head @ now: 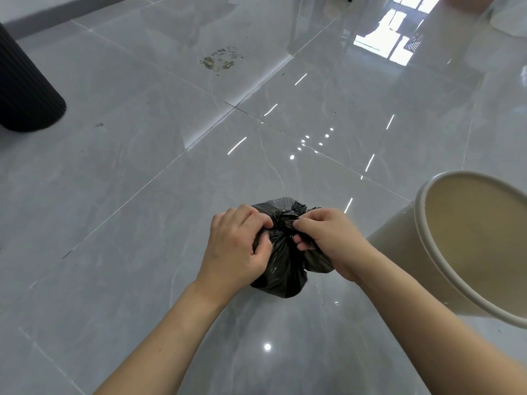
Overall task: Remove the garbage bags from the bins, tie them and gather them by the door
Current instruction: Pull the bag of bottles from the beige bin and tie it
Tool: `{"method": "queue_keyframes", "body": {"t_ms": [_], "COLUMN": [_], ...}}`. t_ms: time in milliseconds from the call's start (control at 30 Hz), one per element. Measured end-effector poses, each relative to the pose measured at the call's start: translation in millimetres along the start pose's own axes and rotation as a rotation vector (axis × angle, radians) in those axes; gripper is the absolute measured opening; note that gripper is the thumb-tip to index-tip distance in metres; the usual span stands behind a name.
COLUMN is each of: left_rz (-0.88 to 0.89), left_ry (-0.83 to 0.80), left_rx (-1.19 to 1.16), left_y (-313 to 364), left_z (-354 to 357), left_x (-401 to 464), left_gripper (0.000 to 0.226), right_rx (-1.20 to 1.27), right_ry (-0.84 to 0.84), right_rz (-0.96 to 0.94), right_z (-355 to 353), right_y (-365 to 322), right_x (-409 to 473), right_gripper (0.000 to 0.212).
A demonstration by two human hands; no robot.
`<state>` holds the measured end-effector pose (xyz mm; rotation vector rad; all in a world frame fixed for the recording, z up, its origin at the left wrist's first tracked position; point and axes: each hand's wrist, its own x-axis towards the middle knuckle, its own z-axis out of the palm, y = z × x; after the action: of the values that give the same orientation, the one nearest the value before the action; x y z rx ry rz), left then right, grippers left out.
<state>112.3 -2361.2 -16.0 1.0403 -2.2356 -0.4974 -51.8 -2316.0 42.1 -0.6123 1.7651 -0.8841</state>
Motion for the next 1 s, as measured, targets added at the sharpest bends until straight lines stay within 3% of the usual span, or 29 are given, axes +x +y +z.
{"method": "queue_keyframes", "body": {"t_ms": [167, 300, 400, 567, 667, 867, 1000], "left_rz": [-0.111, -0.244, -0.266, -0.275, -0.266, -0.257, -0.248], "left_ry": [-0.054, -0.032, -0.034, -0.039, -0.025, -0.016, -0.08], "left_rx": [-0.07, -0.16, -0.18, -0.21, -0.233, -0.229, -0.256], "left_y": [-2.4, -10.9, -13.2, -11.2, -7.6, -7.7, -4.0], "left_z": [1.0, 2.2, 0.0, -0.5, -1.1, -5.0, -9.8], "left_x": [2.2, 1.9, -0.7, -1.0, 1.1, 5.1, 2.9], "left_gripper": [0.013, 0.012, 0.012, 0.013, 0.013, 0.018, 0.019], "right_rx": [-0.513, -0.664, -0.691, -0.548, -0.311, 0.305, 0.336], "right_ry": [0.353, 0.362, 0.34, 0.261, 0.173, -0.087, -0.179], "right_rz": [-0.429, -0.678, -0.747, -0.487, -0.256, 0.15, 0.226], "right_z": [4.4, 3.9, 4.6, 7.9, 7.0, -1.2, -4.0], "right_y": [12.5, 23.5, 23.8, 8.8, 2.2, -6.9, -8.1], "right_x": [5.0, 7.2, 7.8, 1.8, 2.5, 9.3, 13.6], "right_gripper": [0.016, 0.014, 0.012, 0.015, 0.002, 0.031, 0.036]}}
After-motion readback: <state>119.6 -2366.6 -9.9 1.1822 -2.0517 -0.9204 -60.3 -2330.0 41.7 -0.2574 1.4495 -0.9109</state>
